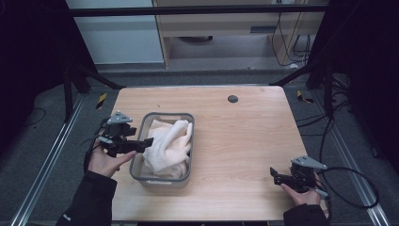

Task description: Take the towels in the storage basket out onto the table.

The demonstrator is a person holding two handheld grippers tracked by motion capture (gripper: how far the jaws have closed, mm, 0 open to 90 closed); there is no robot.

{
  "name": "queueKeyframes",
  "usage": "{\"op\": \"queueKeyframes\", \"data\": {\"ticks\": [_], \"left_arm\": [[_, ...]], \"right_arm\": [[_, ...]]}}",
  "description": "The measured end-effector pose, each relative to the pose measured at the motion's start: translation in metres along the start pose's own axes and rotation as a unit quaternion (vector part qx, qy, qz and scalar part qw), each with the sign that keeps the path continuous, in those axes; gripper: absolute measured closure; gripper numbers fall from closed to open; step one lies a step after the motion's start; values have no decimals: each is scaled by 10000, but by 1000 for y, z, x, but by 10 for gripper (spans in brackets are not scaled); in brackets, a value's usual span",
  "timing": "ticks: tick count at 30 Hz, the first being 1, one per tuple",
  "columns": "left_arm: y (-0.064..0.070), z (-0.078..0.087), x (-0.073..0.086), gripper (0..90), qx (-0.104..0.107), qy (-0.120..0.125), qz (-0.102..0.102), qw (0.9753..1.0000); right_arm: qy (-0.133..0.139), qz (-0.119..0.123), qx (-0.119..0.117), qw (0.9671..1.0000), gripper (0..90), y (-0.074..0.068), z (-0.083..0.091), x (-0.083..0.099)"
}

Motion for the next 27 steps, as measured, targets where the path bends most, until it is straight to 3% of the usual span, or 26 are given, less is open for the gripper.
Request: {"op": "queueKeyframes", "data": {"ticks": [13,27], "left_arm": [[14,-17,-11,206,81,-439,-272,9986],[23,-41,-13,183,163,-783,-405,9960]], "right_arm": [[-55,33,-25,10000,85,0,-1,0],[-111,77,-25,9999,71,-1,-3,1]]}}
Point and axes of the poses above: each handheld gripper's, and its own axes: z roughly backward along the jaws, x roughly out of its underside, y roughly to its right, the point moved 2 cm from there along -z, roughly forward along the jaws, and after that the axes turned 2 degrees about -z, right-handed, at the moved point
